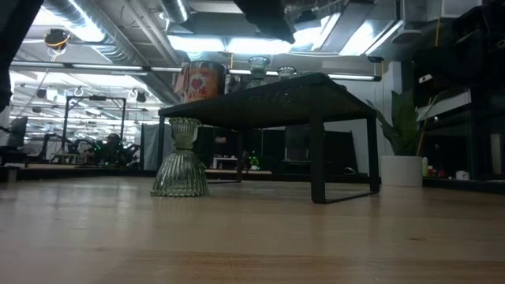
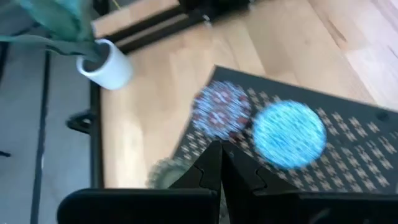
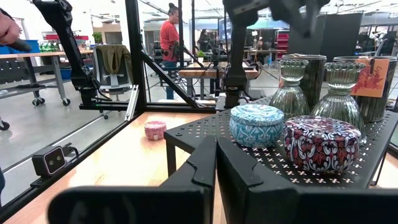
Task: Pick & Place candle stick holders
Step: Adjust the glass candle holders on the shelf
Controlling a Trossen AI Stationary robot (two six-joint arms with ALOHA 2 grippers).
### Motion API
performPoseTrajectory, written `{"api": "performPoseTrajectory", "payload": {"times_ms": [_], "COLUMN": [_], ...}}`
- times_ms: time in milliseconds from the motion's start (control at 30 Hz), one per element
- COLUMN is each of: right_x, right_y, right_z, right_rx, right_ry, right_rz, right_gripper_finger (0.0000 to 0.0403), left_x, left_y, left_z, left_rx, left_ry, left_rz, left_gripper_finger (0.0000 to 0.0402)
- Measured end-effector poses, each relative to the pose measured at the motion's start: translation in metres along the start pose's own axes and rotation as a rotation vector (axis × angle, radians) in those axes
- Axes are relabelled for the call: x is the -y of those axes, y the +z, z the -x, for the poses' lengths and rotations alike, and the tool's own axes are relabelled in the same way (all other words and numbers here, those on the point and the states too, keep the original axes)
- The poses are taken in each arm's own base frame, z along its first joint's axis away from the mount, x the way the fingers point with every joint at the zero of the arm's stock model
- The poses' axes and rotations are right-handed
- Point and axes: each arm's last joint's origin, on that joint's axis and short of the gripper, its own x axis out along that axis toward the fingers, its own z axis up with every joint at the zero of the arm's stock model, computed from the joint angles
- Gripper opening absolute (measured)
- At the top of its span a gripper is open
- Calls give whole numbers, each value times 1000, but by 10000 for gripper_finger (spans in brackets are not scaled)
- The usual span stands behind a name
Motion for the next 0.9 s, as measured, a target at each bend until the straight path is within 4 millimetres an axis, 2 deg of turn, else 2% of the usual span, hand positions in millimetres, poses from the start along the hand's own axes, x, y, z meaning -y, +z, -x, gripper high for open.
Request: {"api": "performPoseTrajectory", "payload": {"times_ms": [200,333,900], "right_x": [0,0,0], "right_y": [0,0,0], "right_z": [0,0,0], "right_rx": [0,0,0], "right_ry": [0,1,0], "right_rz": [0,0,0], "right_gripper_finger": [16,16,16], "left_x": [-22,-29,-31], "left_y": [-1,-5,-21], "left_z": [-1,-4,-23], "left_rx": [75,82,-16], "left_ry": [74,68,-19], "left_rz": [30,51,71], "left_gripper_finger": [1,2,1]}}
